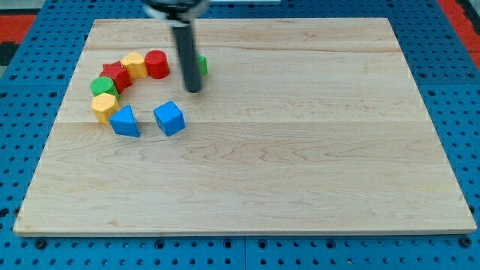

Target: Push the green star into the red circle

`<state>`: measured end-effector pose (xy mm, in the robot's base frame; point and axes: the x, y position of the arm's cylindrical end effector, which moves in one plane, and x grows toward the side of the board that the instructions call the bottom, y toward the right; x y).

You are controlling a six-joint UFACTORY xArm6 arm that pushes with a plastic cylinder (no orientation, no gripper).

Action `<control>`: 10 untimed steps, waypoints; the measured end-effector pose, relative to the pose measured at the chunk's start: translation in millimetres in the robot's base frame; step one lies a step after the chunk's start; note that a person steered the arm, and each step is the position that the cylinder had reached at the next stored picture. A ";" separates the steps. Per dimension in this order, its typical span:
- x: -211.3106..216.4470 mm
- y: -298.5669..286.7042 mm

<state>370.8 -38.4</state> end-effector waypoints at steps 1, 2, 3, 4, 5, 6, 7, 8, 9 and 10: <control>9.9 68.9; 3.8 73.8; -11.2 80.4; -32.5 88.7; -40.7 75.6; -17.7 19.6; -19.4 -21.8; -30.5 -25.8; -37.9 -13.6; -55.5 -28.3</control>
